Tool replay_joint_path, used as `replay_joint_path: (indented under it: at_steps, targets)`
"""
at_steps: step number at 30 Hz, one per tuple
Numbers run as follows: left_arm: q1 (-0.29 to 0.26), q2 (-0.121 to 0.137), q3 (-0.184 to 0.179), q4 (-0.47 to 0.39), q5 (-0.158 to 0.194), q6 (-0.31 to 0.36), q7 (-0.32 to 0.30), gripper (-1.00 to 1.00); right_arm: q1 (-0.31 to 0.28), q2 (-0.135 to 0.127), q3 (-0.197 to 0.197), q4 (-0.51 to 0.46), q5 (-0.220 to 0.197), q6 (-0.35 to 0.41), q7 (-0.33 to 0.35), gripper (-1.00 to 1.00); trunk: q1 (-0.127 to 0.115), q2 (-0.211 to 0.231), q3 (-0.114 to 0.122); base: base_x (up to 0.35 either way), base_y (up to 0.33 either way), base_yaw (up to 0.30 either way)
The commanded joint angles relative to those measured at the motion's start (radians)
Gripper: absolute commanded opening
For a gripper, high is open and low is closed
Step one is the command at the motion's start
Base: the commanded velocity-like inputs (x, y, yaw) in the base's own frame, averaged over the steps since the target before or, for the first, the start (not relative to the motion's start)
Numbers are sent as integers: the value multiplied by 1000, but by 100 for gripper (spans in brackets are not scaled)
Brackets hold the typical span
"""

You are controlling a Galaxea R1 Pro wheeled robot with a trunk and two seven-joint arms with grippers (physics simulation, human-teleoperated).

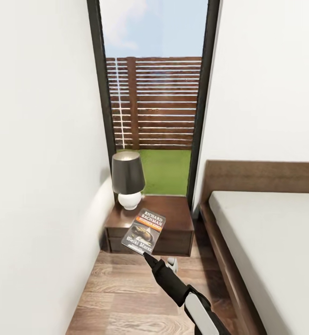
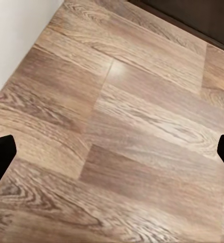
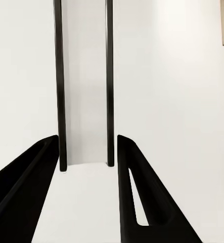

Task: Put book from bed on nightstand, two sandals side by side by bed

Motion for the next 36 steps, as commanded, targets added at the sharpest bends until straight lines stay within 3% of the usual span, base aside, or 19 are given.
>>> replay_joint_path:
  at_steps: [1, 27, 36]
  targets:
    - [-1, 0, 9, 1, -7, -2, -4, 100, -1, 0, 0, 0, -14, 8, 1, -100, 0, 0, -1, 239, 0, 0]
    - [-1, 0, 9, 1, -7, -2, -4, 100, -1, -1, -3, 2, -14, 8, 1, -100, 0, 0, -1, 239, -9, 0]
    - [-1, 0, 9, 1, -7, -2, -4, 100, -1, -17, -28, 2, -16, 12, 0, -100, 0, 0, -1, 239, -81, 0]
